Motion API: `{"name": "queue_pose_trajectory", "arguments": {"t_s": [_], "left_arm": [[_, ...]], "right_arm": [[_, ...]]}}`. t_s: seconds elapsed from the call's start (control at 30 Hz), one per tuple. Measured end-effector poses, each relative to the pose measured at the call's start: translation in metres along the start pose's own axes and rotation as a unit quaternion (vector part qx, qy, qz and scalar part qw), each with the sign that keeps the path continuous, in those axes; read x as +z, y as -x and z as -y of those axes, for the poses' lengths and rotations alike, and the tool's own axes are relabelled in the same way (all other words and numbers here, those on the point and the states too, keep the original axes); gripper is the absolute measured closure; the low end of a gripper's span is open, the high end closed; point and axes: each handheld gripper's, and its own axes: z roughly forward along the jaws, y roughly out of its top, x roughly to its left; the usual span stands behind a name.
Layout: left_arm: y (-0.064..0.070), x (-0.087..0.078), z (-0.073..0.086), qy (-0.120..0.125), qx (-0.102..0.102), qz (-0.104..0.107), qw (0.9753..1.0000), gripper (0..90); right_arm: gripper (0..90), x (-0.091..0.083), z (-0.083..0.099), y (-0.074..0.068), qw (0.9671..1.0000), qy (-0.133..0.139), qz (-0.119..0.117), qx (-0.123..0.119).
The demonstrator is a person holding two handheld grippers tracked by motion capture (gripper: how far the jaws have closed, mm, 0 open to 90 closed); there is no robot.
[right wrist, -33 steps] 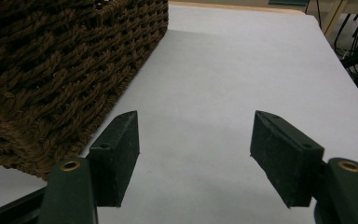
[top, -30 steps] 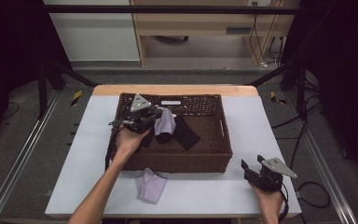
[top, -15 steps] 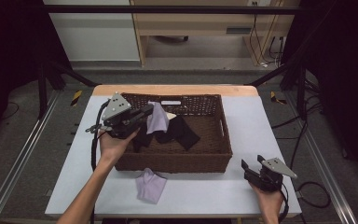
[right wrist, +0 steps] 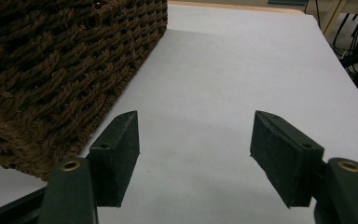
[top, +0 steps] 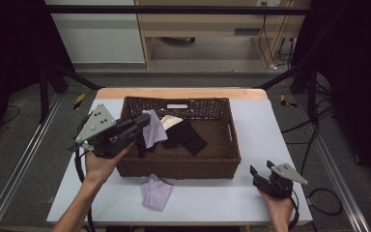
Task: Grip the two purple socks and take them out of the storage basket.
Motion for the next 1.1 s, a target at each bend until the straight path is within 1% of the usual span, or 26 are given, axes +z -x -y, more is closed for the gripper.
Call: {"name": "queue_pose_trajectory", "arguments": {"t_s": [0.17, 0.33, 0.47, 0.5, 0.53, 0.63, 0.67, 0.7, 0.87, 1.0, 1.1], "left_arm": [[0.011, -0.015, 0.002, 0.007, 0.003, 0.013, 0.9999, 89.3], [0.024, -0.029, 0.006, 0.009, 0.013, 0.026, 0.9995, 89.4], [0.033, -0.037, 0.011, 0.007, 0.017, 0.037, 0.9991, 89.3], [0.036, -0.038, 0.014, 0.008, 0.016, 0.04, 0.9991, 89.3], [0.037, -0.039, 0.016, 0.004, 0.017, 0.043, 0.9989, 89.3], [0.042, -0.037, 0.026, -0.004, 0.012, 0.05, 0.9987, 89.3], [0.042, -0.037, 0.026, -0.004, 0.012, 0.05, 0.9987, 89.3], [0.045, -0.034, 0.034, -0.012, 0.006, 0.056, 0.9983, 89.3], [0.051, -0.026, 0.053, -0.031, -0.004, 0.068, 0.9972, 89.3], [0.056, -0.017, 0.068, -0.046, -0.015, 0.082, 0.9955, 89.3], [0.061, -0.009, 0.08, -0.061, -0.021, 0.092, 0.9937, 89.3]], "right_arm": [[32.9, 0.0, 0.0, 0.0, 1.0, 0.0, 0.0, 0.0], [32.9, 0.0, 0.0, 0.0, 1.0, 0.001, 0.0, 0.0], [32.9, 0.0, 0.0, 0.0, 1.0, 0.001, 0.0, 0.0], [32.9, 0.0, 0.0, 0.0, 1.0, 0.001, 0.001, 0.0], [32.9, 0.0, 0.0, 0.0, 1.0, 0.001, 0.001, 0.0], [32.9, 0.0, 0.0, 0.0, 1.0, 0.0, 0.0, 0.001], [32.9, 0.0, 0.0, 0.0, 1.0, 0.001, 0.0, 0.001], [32.9, 0.0, 0.0, 0.0, 1.0, 0.001, 0.0, 0.001], [32.9, 0.0, 0.0, 0.0, 1.0, 0.001, 0.0, 0.0], [32.9, 0.0, 0.0, 0.0, 1.0, 0.001, 0.0, 0.001], [32.9, -0.001, 0.0, -0.001, 1.0, 0.001, 0.0, 0.0]]}}
